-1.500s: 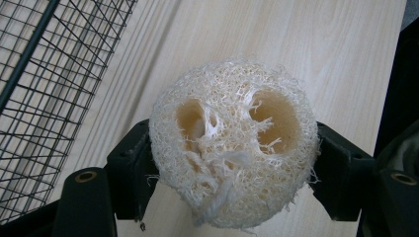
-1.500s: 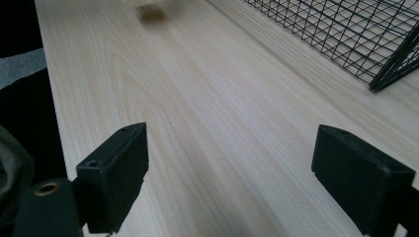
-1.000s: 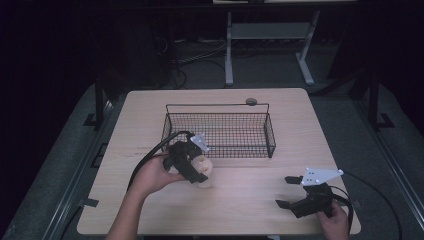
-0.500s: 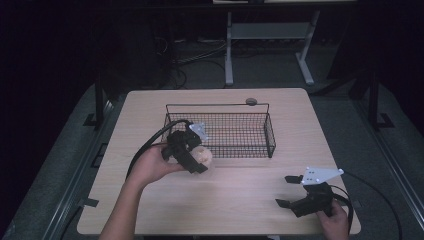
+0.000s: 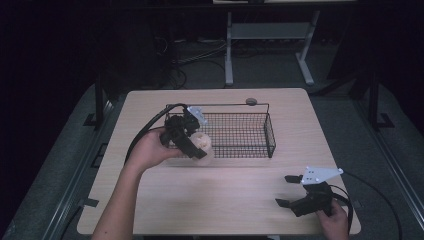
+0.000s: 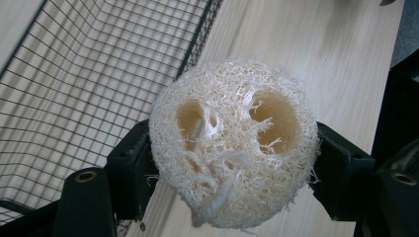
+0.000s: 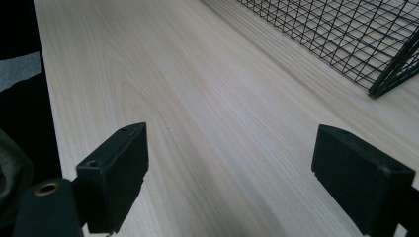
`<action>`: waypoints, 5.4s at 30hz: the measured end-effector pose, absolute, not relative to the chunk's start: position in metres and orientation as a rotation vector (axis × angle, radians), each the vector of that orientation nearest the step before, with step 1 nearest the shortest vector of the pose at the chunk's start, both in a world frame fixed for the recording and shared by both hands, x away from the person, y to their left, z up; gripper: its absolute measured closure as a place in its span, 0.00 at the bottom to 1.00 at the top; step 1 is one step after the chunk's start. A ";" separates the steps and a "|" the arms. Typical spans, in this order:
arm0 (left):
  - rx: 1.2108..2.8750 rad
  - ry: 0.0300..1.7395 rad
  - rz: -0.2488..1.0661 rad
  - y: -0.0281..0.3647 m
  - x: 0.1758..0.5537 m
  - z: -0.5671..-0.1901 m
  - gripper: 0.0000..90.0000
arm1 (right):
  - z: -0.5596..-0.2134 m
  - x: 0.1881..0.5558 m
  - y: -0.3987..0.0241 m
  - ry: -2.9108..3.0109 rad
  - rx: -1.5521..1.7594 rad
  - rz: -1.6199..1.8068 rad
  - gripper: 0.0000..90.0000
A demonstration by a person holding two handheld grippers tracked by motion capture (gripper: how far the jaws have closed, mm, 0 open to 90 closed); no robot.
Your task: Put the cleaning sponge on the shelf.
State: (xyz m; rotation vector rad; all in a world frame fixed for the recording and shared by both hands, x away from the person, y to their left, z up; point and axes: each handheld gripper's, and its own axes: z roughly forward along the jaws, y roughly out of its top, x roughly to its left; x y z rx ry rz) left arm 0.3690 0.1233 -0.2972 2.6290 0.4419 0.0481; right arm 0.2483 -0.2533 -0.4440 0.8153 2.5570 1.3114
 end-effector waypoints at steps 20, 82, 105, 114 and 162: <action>2.588 0.498 0.049 0.124 0.406 -0.290 0.31 | -0.444 0.249 -0.254 2.551 0.818 1.311 0.15; 2.560 0.715 0.055 0.114 0.470 -0.351 0.31 | -0.443 0.251 -0.258 2.539 0.828 1.329 0.15; 2.597 0.764 0.015 0.103 0.481 -0.386 0.31 | -0.443 0.251 -0.259 2.537 0.822 1.329 0.15; 2.610 0.759 0.019 0.102 0.482 -0.387 0.31 | -0.443 0.251 -0.258 2.540 0.822 1.325 0.15; 2.601 0.780 0.057 0.112 0.475 -0.373 0.24 | -0.442 0.251 -0.255 2.549 0.818 1.335 0.15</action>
